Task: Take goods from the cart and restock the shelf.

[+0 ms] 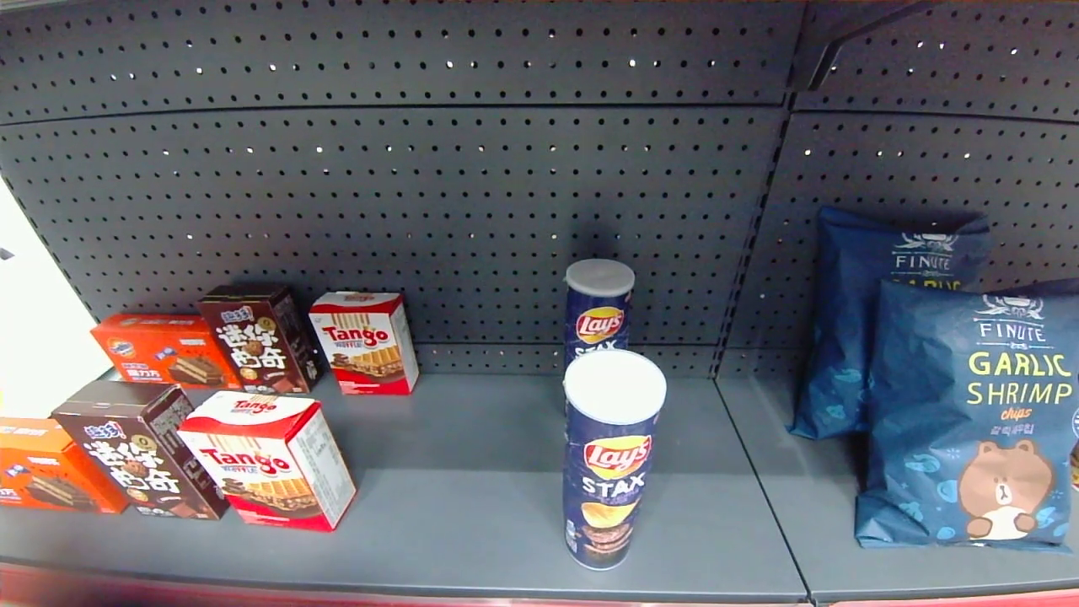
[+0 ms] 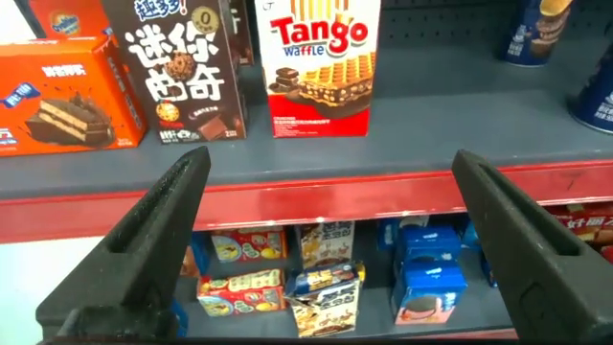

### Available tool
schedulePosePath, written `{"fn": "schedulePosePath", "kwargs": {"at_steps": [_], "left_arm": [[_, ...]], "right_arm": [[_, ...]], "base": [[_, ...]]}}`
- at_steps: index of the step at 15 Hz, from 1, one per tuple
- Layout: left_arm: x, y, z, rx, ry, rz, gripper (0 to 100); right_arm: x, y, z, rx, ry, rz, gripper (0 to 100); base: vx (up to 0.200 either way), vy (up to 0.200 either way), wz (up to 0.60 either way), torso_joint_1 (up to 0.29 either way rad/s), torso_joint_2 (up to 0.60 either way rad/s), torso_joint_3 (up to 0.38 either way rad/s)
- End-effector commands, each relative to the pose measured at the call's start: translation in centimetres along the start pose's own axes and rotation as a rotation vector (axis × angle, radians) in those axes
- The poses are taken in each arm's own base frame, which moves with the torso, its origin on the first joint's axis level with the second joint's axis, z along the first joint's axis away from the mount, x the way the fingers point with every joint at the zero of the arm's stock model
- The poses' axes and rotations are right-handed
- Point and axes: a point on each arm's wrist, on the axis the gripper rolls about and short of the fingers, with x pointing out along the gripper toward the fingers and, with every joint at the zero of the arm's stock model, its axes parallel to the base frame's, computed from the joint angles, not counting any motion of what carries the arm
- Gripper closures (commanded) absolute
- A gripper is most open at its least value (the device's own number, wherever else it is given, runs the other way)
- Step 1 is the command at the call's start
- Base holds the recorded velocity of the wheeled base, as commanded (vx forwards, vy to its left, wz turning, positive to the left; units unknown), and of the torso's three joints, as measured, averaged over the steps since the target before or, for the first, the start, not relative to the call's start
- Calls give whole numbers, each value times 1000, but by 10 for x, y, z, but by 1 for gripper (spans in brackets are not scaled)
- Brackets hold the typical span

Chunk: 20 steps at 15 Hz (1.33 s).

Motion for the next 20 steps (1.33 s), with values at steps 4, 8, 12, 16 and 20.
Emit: {"fn": "schedulePosePath", "kwargs": {"at_steps": [4,8,12,16,20], "left_arm": [[0,0,0,-13,2,-2,0],[0,0,0,-6,1,-2,0],[0,0,0,1,2,3,0],[0,0,0,0,2,3,0],[0,0,0,4,4,3,0]], "right_arm": [[0,0,0,0,2,-1,0],[0,0,0,-1,4,1,0],[0,0,0,0,2,-1,0],[0,0,0,0,2,-1,0],[0,0,0,-1,2,1,0]], "base": [[0,0,0,0,0,0],[0,0,0,0,0,0],[0,-50,0,2,1,1],[0,0,0,0,0,0],[0,0,0,0,0,0]]}}
